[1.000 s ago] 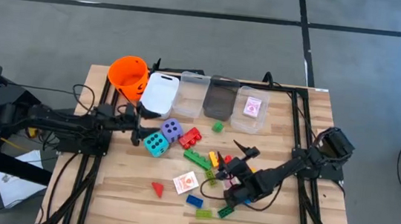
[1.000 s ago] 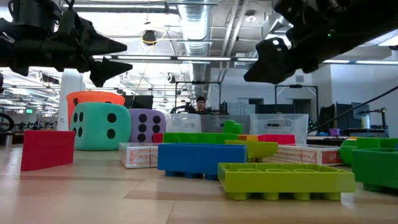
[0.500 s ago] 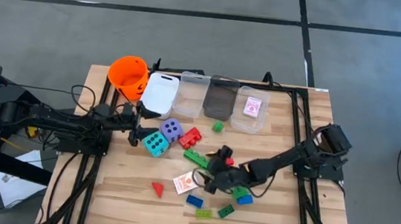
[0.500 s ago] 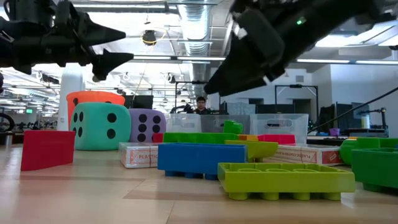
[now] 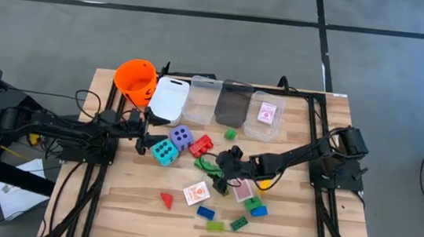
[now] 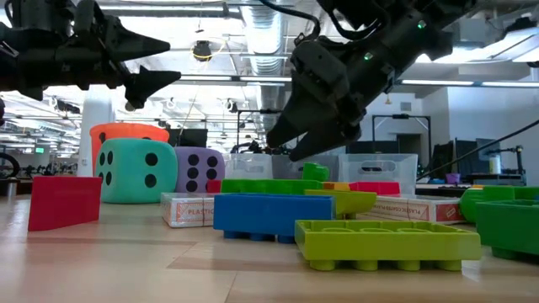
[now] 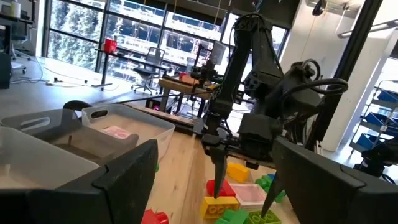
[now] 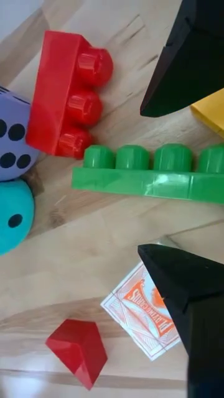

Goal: Pick & Place Toys
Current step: Put the large middle green game piece into the black bin

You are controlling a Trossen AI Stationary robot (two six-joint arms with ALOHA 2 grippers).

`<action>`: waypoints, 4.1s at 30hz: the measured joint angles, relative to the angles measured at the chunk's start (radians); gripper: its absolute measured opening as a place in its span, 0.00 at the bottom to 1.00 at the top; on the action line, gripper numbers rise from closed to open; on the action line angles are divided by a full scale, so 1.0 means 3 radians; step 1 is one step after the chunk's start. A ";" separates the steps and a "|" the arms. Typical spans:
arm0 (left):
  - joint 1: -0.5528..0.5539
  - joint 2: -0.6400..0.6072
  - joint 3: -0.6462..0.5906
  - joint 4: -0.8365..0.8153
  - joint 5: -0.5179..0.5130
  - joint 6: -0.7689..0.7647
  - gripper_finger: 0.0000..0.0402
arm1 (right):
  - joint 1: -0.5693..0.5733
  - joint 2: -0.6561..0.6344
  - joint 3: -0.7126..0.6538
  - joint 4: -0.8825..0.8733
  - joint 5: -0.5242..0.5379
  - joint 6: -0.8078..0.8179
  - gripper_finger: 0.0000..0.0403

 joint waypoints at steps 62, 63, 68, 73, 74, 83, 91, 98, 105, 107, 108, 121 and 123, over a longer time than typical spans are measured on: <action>-0.0004 -0.0001 0.0000 -0.0033 0.0162 -0.0004 0.77 | -0.0162 0.0813 0.0667 -0.0826 0.0563 0.0214 0.86; -0.0004 -0.0001 0.0000 -0.0033 0.0162 -0.0004 0.77 | -0.0191 0.0813 0.0668 -0.0817 0.0446 0.0217 0.85; -0.0004 -0.0001 0.0000 -0.0032 0.0162 -0.0004 0.77 | -0.0243 0.0807 0.0669 -0.0785 0.0206 0.0224 0.77; -0.0004 -0.0001 0.0000 -0.0033 0.0161 -0.0004 0.77 | -0.0238 0.0813 0.0673 -0.0764 0.0169 0.0214 0.58; -0.0004 -0.0001 0.0000 -0.0033 0.0161 -0.0004 0.77 | -0.0236 0.0814 0.0674 -0.0763 0.0169 0.0212 0.54; -0.0004 0.0000 0.0000 -0.0048 0.0160 -0.0004 0.77 | -0.0152 0.0750 0.0672 -0.0760 0.0248 -0.0027 0.40; -0.0004 -0.0001 0.0000 -0.0055 0.0158 -0.0004 0.77 | 0.0129 0.0133 0.0692 -0.0913 0.1353 -0.0020 0.43; -0.0004 -0.0001 0.0000 -0.0029 0.0157 -0.0004 0.77 | 0.0167 -0.0350 0.0693 -0.1066 0.2233 -0.0343 0.41; -0.0004 -0.0001 0.0000 -0.0030 0.0152 0.0000 0.77 | -0.0157 -0.0418 0.0694 -0.1635 0.2609 -0.0106 0.45; -0.0005 -0.0001 0.0000 -0.0031 0.0125 0.0000 0.77 | -0.0301 -0.0388 0.0683 -0.1694 0.2607 0.0008 0.45; -0.0004 0.0000 0.0000 -0.0032 0.0105 0.0000 0.77 | -0.0372 -0.0371 0.0658 -0.1688 0.2594 0.0019 0.44; -0.0005 0.0000 0.0000 -0.0476 0.0078 -0.0439 0.77 | -0.1177 -0.0370 0.0580 -0.1002 0.2362 -0.0303 0.52; -0.0005 0.0000 0.0000 -0.0612 0.0079 -0.0533 0.77 | -0.1239 -0.0337 0.0587 -0.0742 0.2359 -0.0369 0.54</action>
